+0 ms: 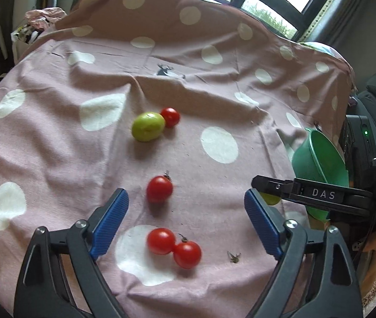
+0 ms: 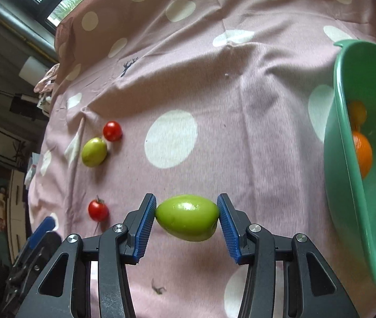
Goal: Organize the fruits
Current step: 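Close the right gripper around the green lime and lift it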
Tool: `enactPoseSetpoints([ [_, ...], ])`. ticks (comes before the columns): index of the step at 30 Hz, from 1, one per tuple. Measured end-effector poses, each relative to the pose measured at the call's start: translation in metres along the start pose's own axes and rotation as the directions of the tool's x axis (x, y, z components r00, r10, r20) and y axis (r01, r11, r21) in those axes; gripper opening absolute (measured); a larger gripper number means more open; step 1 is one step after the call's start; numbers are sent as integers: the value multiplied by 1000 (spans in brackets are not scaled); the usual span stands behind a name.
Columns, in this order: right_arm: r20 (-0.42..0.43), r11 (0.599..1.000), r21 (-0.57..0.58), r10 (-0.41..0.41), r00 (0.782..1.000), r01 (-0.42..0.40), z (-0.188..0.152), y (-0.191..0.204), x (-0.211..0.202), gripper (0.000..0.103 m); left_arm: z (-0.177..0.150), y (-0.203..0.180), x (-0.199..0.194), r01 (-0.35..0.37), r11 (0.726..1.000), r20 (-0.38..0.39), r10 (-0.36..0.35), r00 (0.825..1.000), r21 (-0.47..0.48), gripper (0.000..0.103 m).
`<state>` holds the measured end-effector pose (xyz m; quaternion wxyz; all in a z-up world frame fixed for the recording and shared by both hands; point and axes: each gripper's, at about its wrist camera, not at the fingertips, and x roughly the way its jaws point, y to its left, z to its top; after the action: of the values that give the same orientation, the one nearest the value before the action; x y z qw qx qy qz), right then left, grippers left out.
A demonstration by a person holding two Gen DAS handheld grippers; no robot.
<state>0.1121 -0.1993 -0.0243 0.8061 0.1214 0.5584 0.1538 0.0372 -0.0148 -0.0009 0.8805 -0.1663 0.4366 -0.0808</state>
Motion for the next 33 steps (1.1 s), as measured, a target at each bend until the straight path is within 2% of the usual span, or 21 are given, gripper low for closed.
enactPoseSetpoints([
  [6,-9,999,28,41,999,-41,-10,-7,2,49,-19,-36,27,75,993,-93,-66,993,96,68],
  [11,-9,997,33,72,997,-72,-15,-7,0,49,-27,-50,47,140,987,-142,-128,982,81,59],
  [17,-17,995,34,98,995,-97,-19,-4,-2,50,-30,-57,50,198,978,-133,-189,973,59,51],
  [22,-21,992,26,123,992,-123,-21,0,-3,50,-31,-61,47,231,971,-120,-222,968,65,36],
  [33,6,990,6,142,990,-142,-23,6,-15,50,-28,-66,33,227,969,-80,-220,972,94,37],
])
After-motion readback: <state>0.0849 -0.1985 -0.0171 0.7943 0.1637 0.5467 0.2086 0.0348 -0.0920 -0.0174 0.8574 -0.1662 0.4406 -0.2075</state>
